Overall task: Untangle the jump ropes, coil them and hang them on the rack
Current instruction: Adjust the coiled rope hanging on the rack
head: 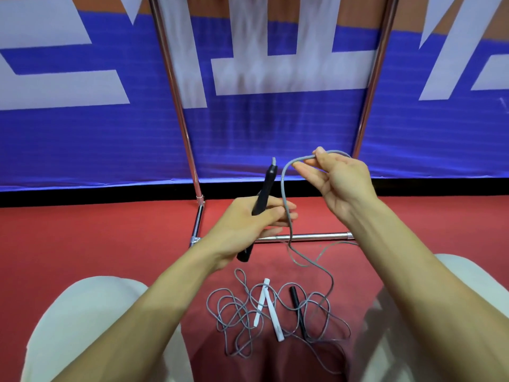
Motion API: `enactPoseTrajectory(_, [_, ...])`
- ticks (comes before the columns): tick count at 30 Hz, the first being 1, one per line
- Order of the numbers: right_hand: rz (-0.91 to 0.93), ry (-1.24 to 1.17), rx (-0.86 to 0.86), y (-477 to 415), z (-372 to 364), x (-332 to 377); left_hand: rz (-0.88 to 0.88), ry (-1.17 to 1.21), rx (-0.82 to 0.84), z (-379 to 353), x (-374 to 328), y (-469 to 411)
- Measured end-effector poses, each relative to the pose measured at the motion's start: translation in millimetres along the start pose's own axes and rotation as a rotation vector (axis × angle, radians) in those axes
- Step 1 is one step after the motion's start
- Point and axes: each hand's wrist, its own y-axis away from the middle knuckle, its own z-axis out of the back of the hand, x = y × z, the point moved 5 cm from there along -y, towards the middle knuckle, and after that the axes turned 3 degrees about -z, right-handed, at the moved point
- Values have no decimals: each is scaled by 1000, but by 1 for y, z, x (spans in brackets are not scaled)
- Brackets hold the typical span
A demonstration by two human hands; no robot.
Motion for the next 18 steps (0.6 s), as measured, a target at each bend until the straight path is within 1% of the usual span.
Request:
enactPoseTrajectory(4, [-44,-54,-4,-3,1,-3,-81,69,-117,3,-5,0])
enactPoseTrajectory(6, [-66,10,33,-3,0,-6,-111,179,-195,7,-7,0])
enactPoseTrajectory(10, [-115,386,161,5,-8,-17,-139,472,-366,20,-13,-1])
enactPoseTrajectory(14, [-171,719,373,17,-23,-35,-151,731,-491,41,-16,-1])
enactPoseTrajectory(16, [-190,843,515,24,-30,-42,-154,837,-530,52,-15,0])
enactPoseTrajectory(18, [-238,898,637,32,-34,-48,-152,928,-566,63,-14,1])
